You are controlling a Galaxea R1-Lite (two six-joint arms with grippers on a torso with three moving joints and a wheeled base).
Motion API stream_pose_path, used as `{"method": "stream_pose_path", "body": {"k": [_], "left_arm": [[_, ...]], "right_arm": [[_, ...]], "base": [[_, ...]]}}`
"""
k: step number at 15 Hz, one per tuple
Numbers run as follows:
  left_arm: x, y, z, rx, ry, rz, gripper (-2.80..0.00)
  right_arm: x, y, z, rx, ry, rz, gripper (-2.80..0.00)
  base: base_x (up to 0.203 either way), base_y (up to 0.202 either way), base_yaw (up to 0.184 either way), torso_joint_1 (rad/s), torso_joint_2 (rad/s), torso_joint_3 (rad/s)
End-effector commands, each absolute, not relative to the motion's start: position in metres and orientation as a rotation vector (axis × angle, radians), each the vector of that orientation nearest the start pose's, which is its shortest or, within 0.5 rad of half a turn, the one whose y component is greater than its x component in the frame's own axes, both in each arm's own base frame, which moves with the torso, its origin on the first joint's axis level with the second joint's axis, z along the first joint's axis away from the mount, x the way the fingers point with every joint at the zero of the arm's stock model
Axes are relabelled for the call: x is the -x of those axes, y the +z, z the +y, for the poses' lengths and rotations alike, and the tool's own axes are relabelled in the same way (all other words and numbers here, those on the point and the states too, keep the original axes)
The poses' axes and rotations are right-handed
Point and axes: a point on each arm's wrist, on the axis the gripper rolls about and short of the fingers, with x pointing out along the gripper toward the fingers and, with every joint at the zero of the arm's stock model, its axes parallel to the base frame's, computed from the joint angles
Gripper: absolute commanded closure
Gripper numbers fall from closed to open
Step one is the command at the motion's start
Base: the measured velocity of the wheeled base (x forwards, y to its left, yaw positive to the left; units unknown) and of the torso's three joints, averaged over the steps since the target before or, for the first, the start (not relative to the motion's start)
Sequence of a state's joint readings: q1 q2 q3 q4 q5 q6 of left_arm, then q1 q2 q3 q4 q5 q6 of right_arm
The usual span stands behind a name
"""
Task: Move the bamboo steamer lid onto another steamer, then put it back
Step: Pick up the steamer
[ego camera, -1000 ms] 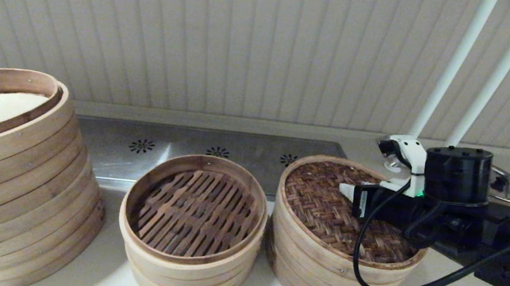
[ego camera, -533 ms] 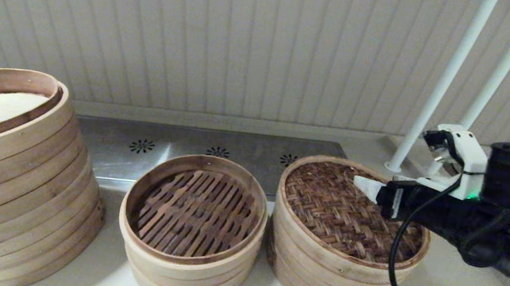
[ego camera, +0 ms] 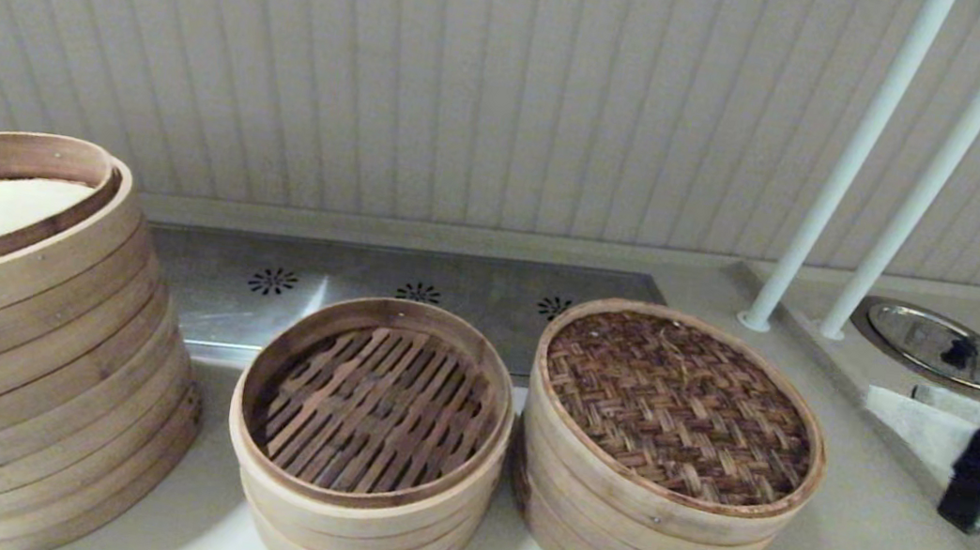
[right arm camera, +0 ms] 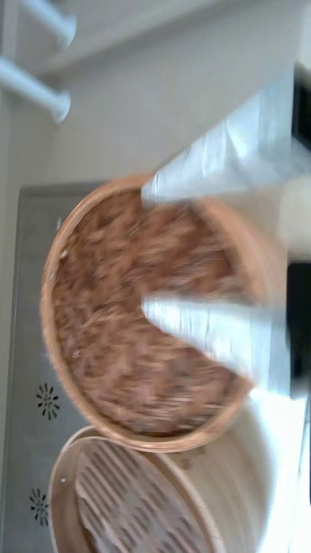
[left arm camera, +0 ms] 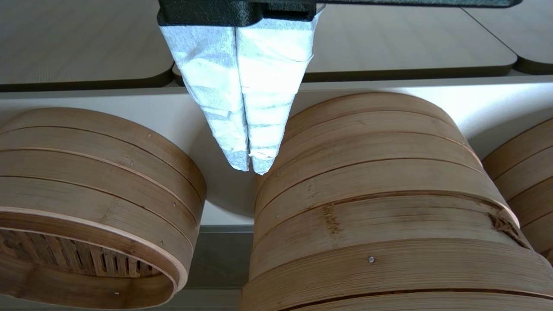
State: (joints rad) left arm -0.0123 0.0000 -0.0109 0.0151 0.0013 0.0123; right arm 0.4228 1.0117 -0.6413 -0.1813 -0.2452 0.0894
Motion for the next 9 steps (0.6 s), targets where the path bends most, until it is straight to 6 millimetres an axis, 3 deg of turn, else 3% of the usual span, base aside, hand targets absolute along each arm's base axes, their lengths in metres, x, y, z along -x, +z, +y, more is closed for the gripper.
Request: {"method": "stream_pose_path", "body": {"k": [1,9], "left_arm": [[0.024,0.077,0.000,-0.012,-0.011,0.006,0.00],[0.024,0.077,0.000,-0.012,-0.011,0.006,0.00]], "right_arm": [[-0.083,0.250,0.031,-0.050,0.159,0.122,0.00],[-0.009,0.223,-0.005,-0.102,-0.076,0.183,0.00]], "base": [[0.000,0.000,0.000,0.000,0.00,0.000],[0.000,0.000,0.000,0.000,0.00,0.000]]}}
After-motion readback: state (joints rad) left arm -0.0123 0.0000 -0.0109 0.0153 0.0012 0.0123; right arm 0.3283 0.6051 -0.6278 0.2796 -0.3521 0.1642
